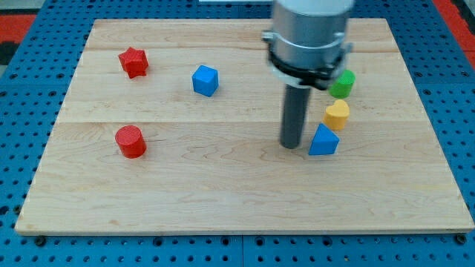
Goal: Reposition your arm above the blue cube
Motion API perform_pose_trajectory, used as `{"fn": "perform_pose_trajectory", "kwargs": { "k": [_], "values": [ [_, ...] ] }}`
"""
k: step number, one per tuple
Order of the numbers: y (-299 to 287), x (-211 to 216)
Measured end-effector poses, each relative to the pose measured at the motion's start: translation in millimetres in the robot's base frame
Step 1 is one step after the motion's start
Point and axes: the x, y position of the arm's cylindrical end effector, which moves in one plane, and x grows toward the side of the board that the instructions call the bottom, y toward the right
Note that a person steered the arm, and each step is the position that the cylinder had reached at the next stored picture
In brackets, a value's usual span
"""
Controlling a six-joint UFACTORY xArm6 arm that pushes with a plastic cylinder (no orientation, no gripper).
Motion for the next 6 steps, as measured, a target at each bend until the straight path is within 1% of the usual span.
{"fn": "perform_pose_trajectory", "kwargs": {
  "k": [3, 4, 5, 6],
  "values": [
    [42.5, 2.0],
    [-19.2, -8.8],
    [-72.4, -57.7],
    [-66.9, -103.5]
  ]
}}
